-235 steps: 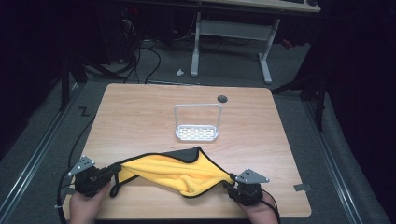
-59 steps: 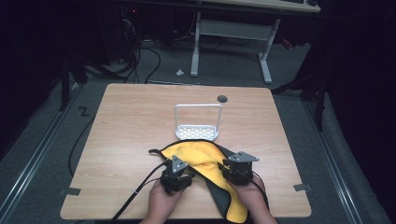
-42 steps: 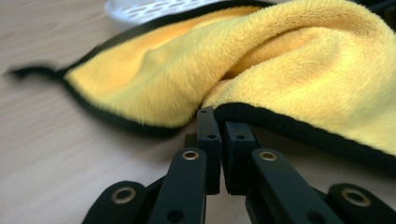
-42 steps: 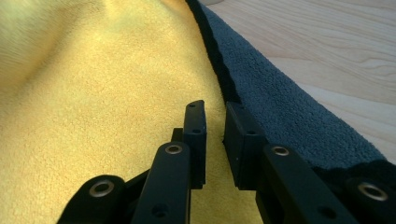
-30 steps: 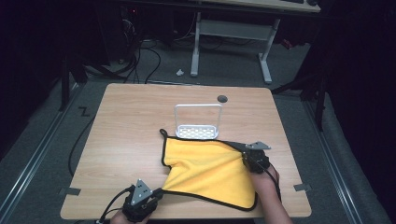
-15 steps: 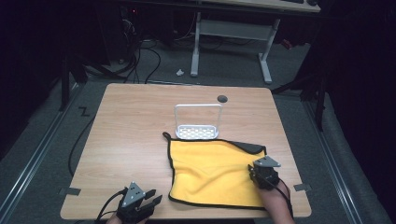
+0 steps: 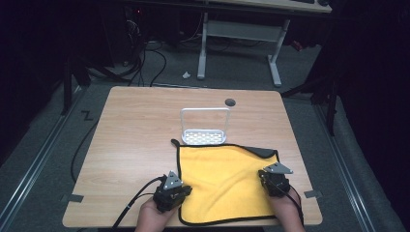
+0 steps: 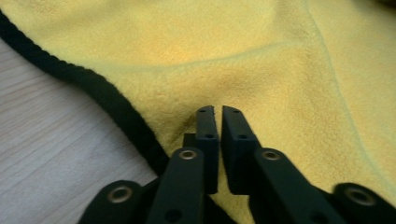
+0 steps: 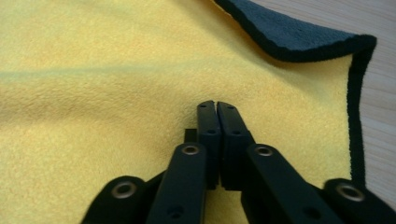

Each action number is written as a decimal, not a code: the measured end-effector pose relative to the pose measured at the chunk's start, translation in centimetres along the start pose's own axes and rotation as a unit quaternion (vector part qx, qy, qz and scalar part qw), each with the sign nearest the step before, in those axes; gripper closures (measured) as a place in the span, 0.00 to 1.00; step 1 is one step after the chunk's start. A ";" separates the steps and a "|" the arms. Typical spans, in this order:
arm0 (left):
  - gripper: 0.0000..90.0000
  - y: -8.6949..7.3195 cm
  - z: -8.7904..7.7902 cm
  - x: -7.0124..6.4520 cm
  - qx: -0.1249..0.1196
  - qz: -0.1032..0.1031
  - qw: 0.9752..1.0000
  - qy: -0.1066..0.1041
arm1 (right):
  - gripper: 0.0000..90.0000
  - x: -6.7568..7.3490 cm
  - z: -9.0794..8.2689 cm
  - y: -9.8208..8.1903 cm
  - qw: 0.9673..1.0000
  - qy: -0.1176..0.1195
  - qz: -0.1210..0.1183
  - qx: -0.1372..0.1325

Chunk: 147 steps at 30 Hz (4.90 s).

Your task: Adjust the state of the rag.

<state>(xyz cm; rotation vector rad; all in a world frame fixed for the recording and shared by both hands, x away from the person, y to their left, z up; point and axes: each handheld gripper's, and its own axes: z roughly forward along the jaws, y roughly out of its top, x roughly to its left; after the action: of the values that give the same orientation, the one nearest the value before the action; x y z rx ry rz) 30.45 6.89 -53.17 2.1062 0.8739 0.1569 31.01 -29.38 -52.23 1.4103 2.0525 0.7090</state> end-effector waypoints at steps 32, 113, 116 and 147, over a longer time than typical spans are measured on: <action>0.97 -5.2 -7.1 5.8 -0.018 -0.068 0.997 0.021 | 1.00 2.0 3.8 5.7 1.000 0.030 0.003 0.000; 0.93 3.0 -0.3 14.6 -0.069 -0.161 0.983 0.062 | 0.97 29.1 -1.5 7.4 0.936 0.263 -0.216 -0.092; 0.94 2.5 -1.3 14.8 -0.078 -0.170 0.980 0.066 | 0.97 29.3 -2.0 7.9 0.933 0.267 -0.216 -0.105; 0.94 8.2 -2.1 9.5 -0.112 -0.181 0.971 0.107 | 0.97 20.8 -6.1 5.7 0.950 0.220 -0.166 -0.146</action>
<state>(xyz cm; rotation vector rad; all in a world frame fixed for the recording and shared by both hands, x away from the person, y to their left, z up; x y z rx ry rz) 41.14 10.94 -47.51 1.7105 1.2899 0.2798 24.28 -8.72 -46.90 0.7595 2.3145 1.1999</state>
